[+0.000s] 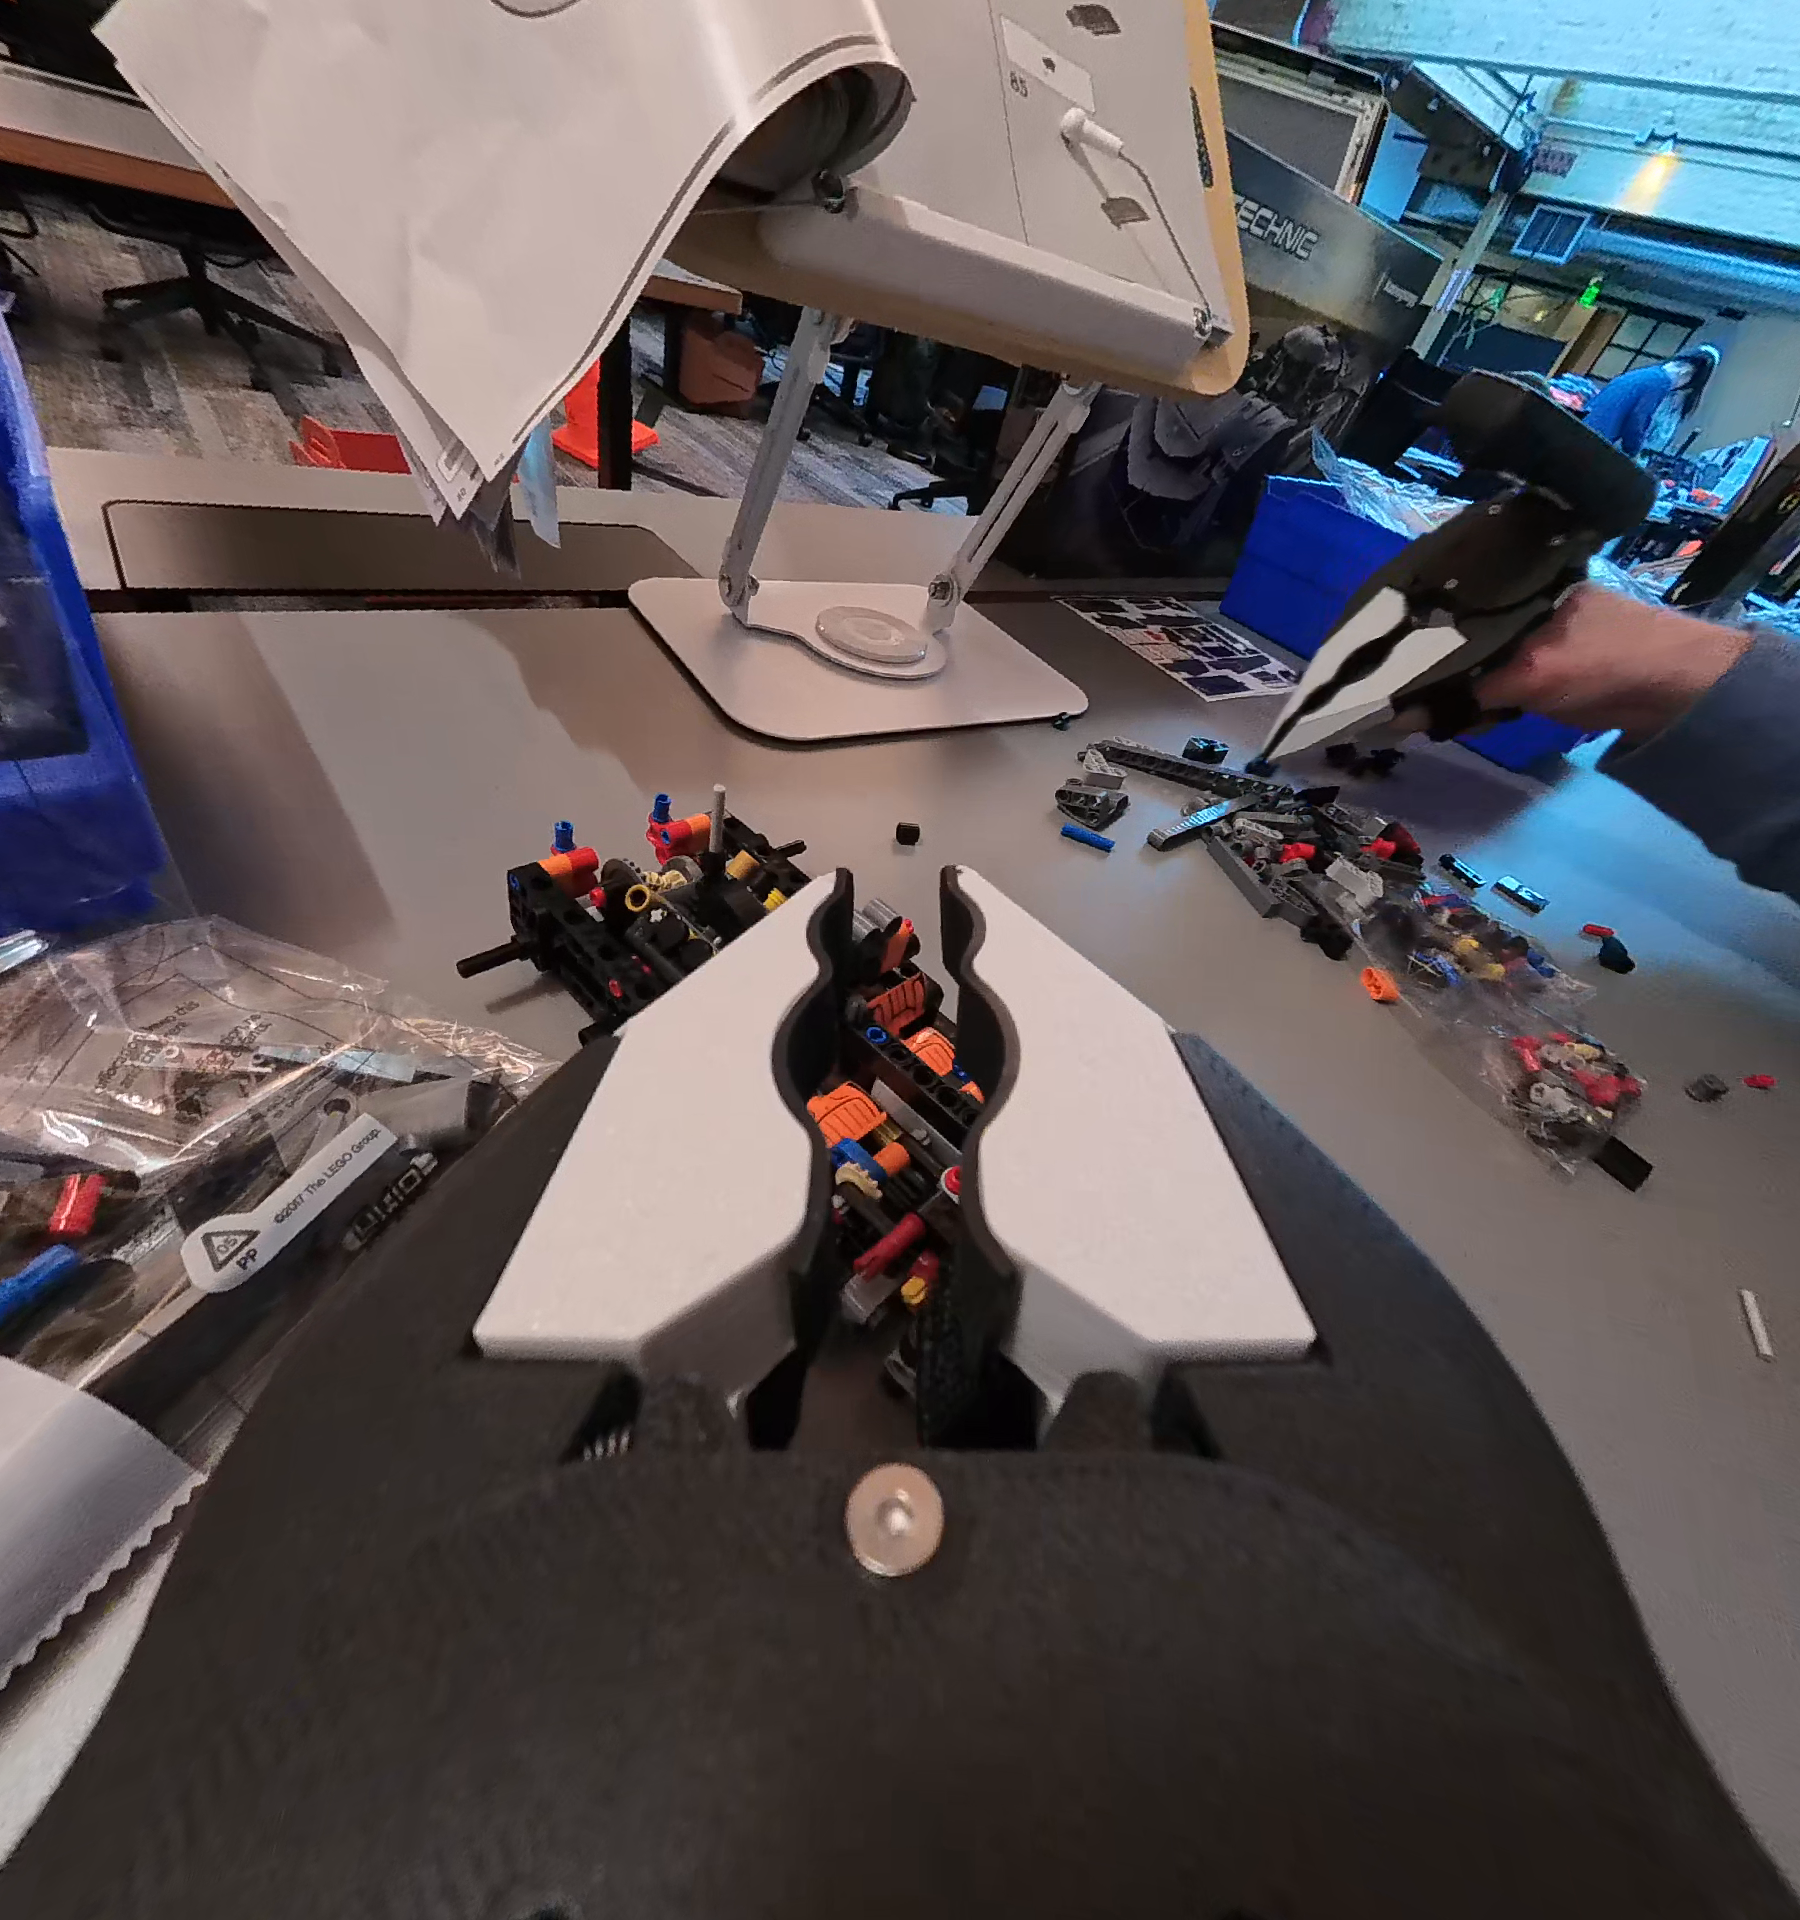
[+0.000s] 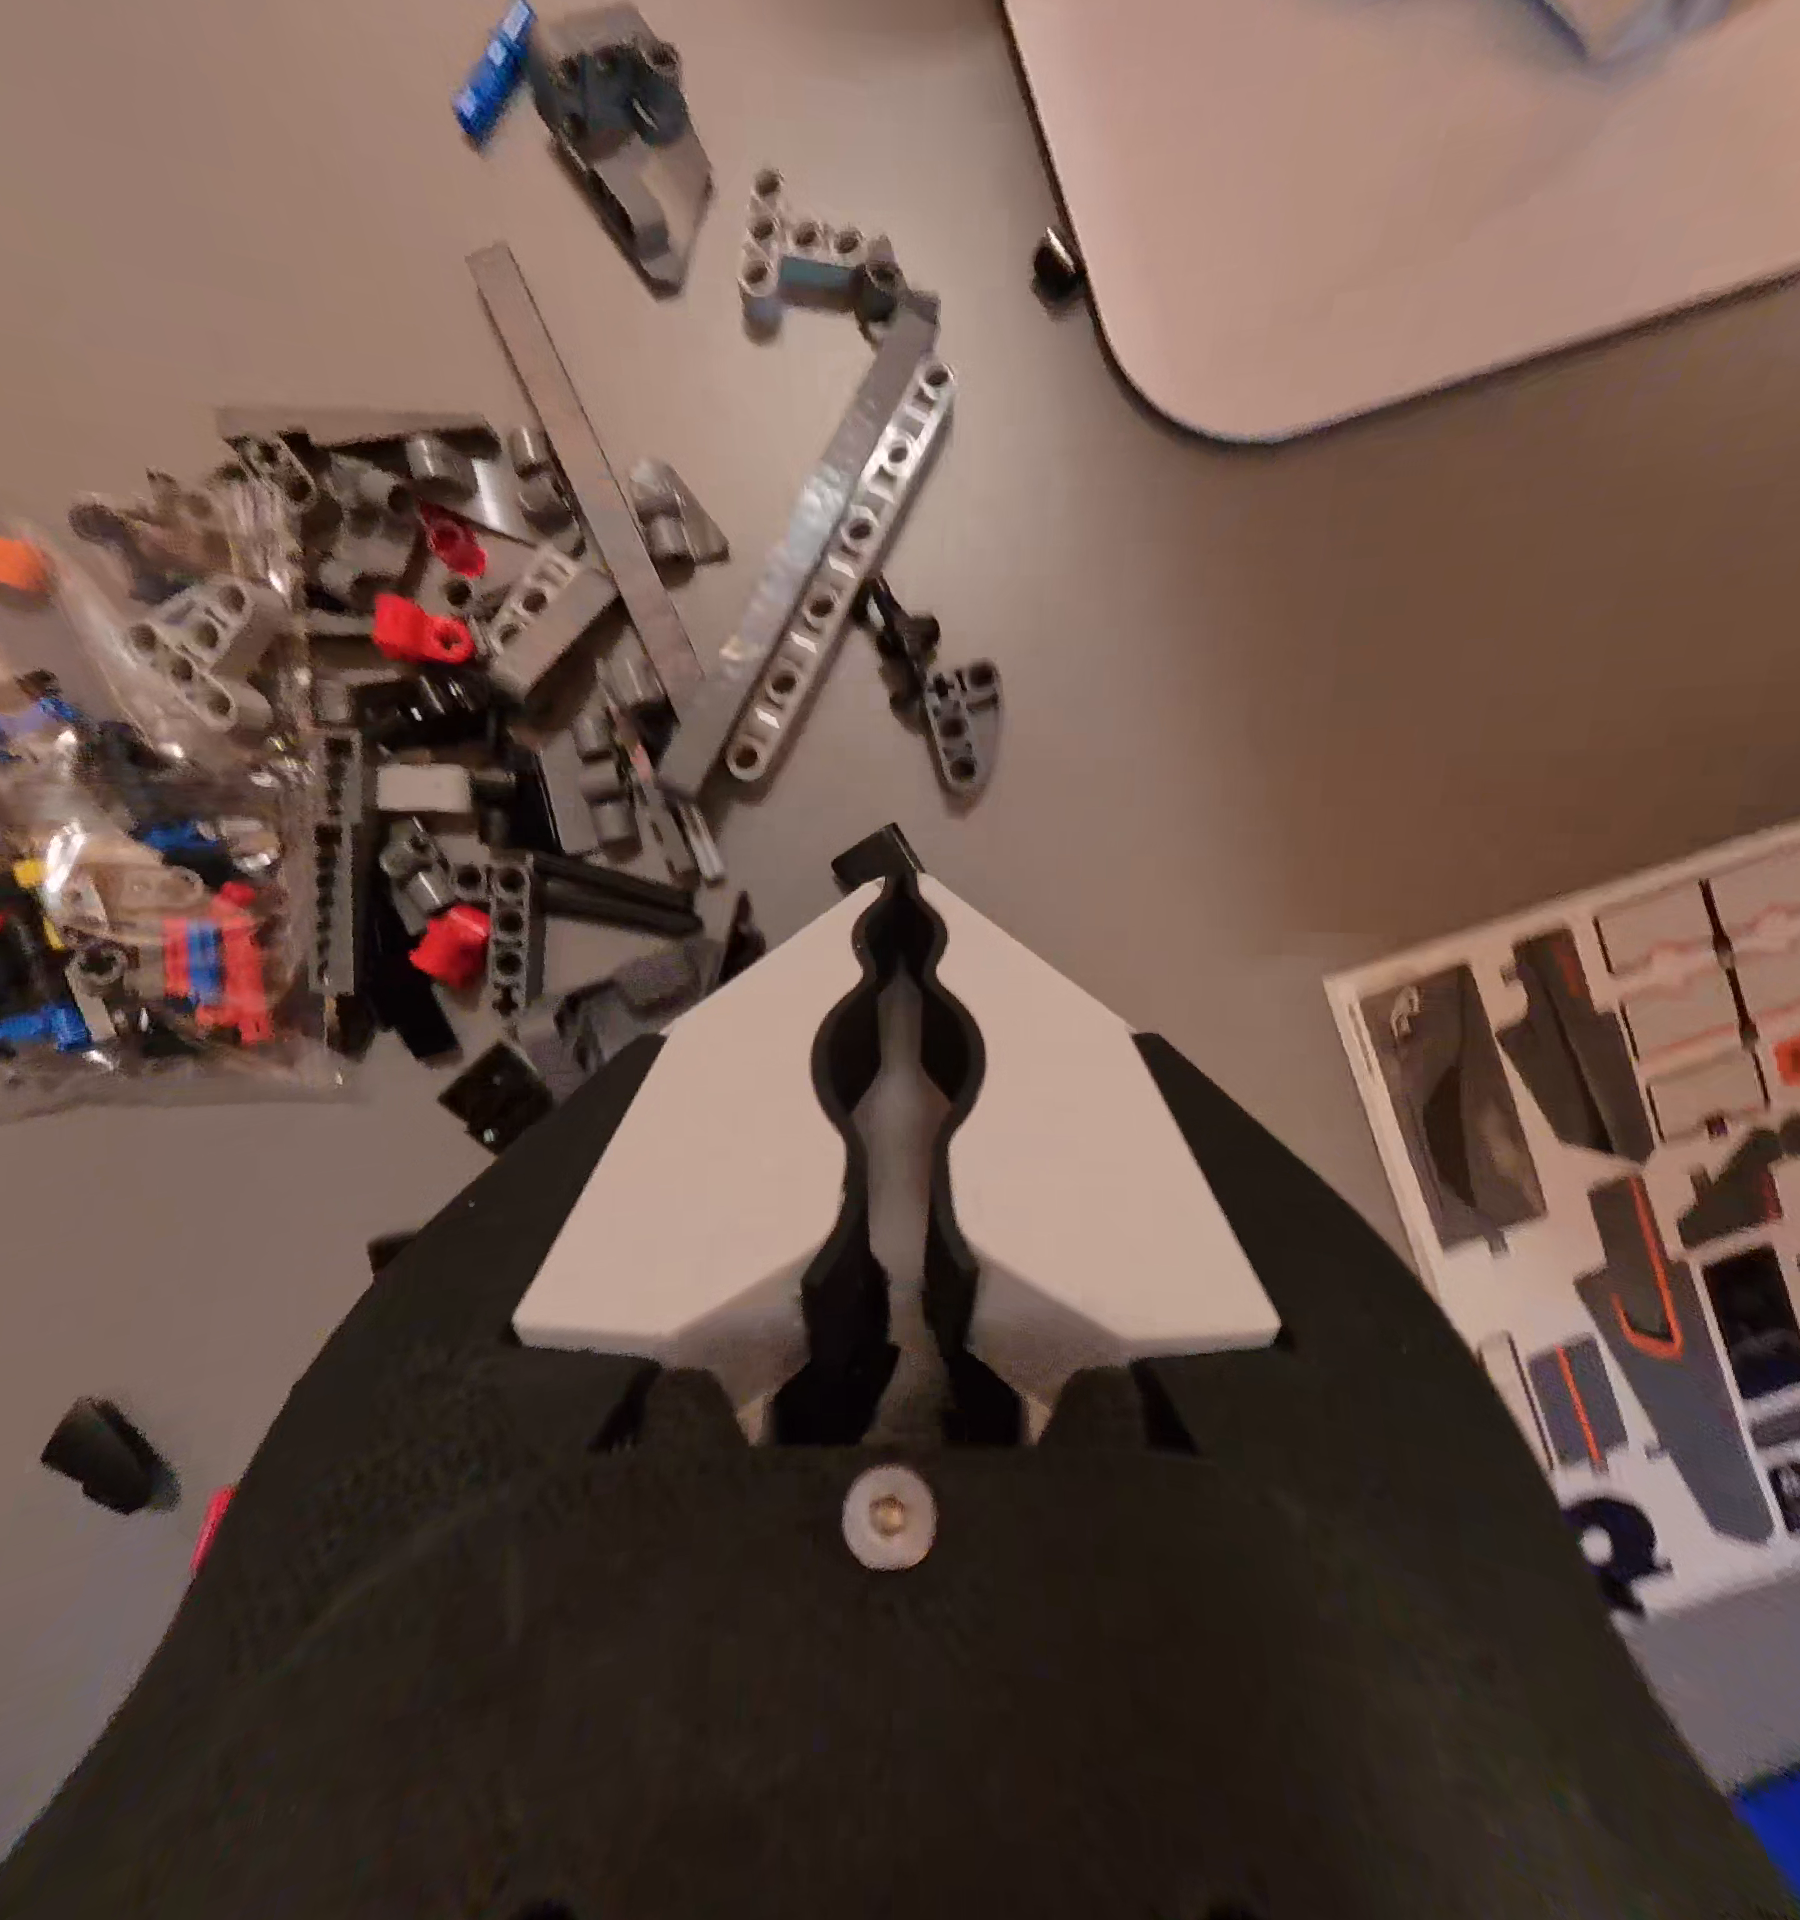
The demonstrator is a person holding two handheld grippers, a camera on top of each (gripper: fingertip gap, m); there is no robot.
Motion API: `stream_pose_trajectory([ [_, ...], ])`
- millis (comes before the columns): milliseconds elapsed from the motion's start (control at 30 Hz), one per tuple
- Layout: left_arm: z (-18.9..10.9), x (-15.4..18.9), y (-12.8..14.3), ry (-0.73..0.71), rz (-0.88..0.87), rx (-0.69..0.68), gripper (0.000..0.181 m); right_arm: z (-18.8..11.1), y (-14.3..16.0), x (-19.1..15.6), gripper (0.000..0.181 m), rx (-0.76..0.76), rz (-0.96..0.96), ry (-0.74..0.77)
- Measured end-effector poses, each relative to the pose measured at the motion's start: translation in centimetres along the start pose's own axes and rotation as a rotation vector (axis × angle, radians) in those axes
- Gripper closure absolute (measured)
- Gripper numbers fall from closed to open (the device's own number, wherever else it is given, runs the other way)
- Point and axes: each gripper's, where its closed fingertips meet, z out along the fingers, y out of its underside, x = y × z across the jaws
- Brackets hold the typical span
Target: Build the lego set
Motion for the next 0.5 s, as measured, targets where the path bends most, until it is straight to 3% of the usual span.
stream_pose_trajectory([
  [233,-0.1,0.1,-0.2,0.004,0.003,0.007,0.167,-3.3,4.1,2.6,0.178,-0.069,0.096,0.121],
  [400,0.1,0.5,-0.2,0.010,0.012,0.002,0.167,-3.0,-2.5,0.7,0.157,0.080,-0.065,0.079],
  [500,-0.1,0.5,-0.4,0.004,0.024,0.003,0.167,-0.5,-4.2,0.0,0.164,0.048,-0.164,0.044],
])
